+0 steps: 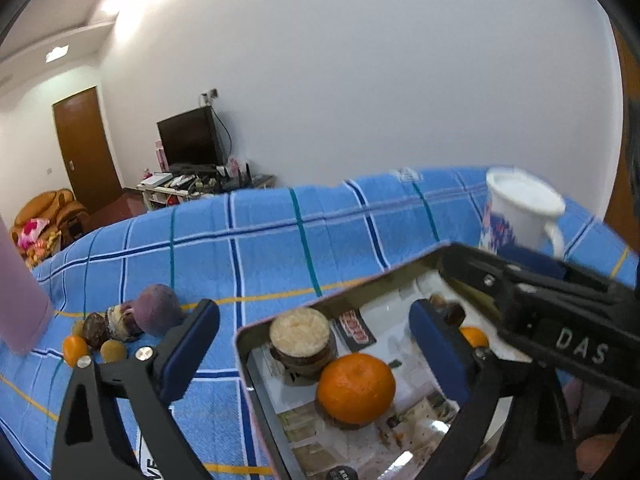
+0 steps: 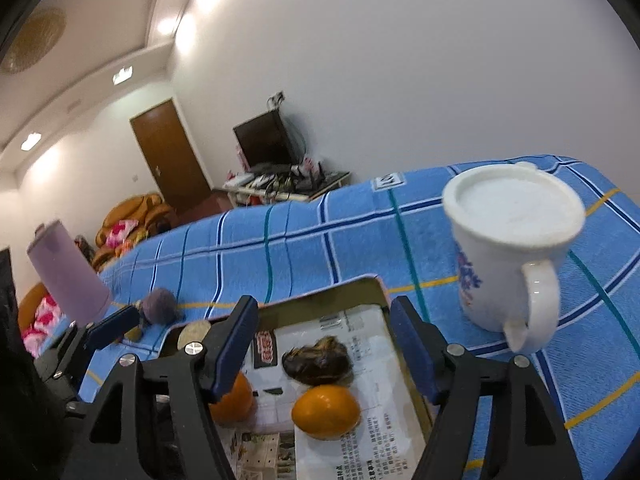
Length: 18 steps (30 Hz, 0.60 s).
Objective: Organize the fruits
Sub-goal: 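Lower the mangosteen and taro chunk into the tin tray and open both tools, then withdraw both tools from the tray toward the remaining fruits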
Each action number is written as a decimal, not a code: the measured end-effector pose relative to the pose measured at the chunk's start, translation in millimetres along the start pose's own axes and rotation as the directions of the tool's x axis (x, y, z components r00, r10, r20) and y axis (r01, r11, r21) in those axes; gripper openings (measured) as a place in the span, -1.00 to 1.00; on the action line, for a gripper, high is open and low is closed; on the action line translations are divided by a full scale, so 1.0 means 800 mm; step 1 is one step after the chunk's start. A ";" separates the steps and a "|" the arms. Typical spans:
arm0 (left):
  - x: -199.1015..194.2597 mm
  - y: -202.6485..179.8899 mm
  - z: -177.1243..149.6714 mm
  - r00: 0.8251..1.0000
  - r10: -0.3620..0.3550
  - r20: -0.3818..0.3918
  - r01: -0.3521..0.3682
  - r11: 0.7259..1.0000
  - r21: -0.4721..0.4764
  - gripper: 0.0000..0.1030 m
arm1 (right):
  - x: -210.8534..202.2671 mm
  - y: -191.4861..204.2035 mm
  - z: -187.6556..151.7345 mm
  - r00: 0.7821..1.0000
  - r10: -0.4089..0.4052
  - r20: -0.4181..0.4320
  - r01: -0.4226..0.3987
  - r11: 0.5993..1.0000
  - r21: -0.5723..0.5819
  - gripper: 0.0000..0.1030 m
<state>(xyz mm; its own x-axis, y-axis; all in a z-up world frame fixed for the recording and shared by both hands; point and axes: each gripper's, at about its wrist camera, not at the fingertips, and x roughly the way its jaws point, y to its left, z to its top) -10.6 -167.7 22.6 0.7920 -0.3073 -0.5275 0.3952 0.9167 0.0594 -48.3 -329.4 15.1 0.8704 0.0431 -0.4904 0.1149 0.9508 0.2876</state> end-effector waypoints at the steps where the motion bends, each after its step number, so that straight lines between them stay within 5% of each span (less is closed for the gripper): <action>1: -0.005 0.004 0.001 1.000 0.002 0.023 -0.002 1.000 -0.016 0.96 | -0.004 -0.004 -0.001 1.000 0.005 0.026 -0.005 1.000 0.010 0.36; 6: -0.028 0.025 0.000 0.990 0.073 0.117 -0.067 0.996 -0.055 0.97 | -0.026 -0.003 -0.004 0.987 -0.055 0.154 0.057 0.998 -0.009 0.36; 18: -0.022 0.079 -0.016 0.985 0.161 0.062 -0.152 0.980 -0.129 0.98 | -0.038 0.009 -0.012 0.972 -0.110 0.207 0.117 0.993 -0.026 0.36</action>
<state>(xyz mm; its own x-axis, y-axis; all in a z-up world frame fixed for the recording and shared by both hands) -5.7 -100.9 24.6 0.8726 -0.1706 -0.4576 0.2064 0.9780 0.0290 -78.7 -320.9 23.9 0.9326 -0.1256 -0.3383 0.2037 0.9570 0.2064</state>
